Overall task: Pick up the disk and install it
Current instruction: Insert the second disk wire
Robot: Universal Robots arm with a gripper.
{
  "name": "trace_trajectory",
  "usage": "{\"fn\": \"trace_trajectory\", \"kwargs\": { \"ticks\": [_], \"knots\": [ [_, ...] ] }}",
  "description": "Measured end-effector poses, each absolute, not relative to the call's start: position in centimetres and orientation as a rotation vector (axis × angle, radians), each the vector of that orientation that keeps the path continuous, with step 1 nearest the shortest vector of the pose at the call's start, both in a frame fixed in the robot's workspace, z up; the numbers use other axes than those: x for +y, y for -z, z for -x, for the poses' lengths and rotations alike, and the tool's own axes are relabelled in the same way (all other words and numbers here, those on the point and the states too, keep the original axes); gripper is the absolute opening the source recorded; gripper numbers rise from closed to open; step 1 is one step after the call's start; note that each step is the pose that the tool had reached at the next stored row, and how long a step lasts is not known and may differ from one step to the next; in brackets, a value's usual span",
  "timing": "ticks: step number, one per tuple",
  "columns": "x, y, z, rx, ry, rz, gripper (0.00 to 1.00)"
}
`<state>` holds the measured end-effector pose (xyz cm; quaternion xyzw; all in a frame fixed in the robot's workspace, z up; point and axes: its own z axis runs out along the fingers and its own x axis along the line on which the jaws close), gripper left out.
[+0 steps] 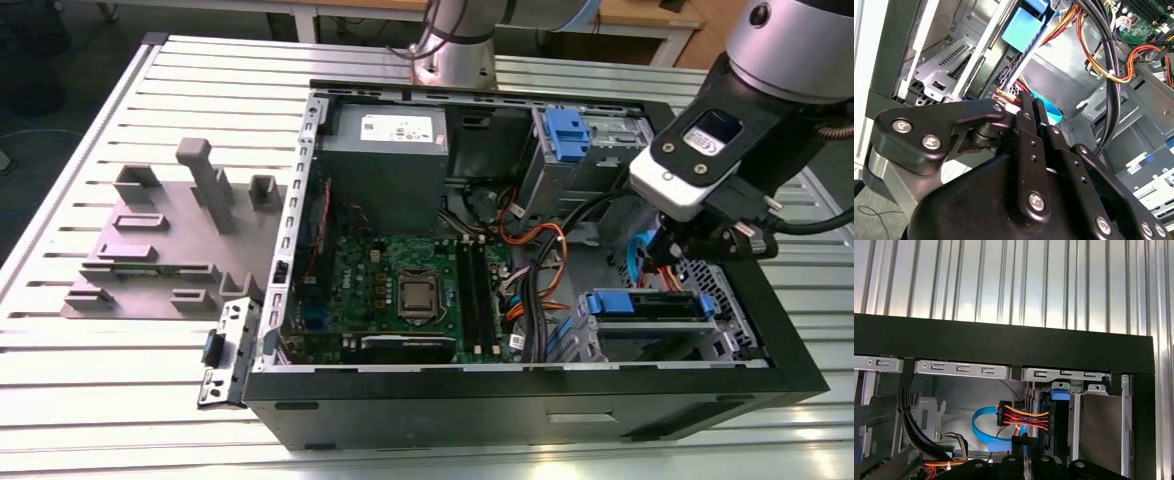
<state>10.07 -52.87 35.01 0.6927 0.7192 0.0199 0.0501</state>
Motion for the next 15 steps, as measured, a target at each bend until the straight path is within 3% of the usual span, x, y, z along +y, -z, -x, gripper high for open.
{"fn": "trace_trajectory", "kwargs": {
  "ticks": [4,15],
  "knots": [
    [-53.5,-34.9,-10.1,2.2,-0.086,-2.122,0.16],
    [-54.6,-34.7,-10.1,2.201,-0.064,-2.144,0.16]
  ]
}}
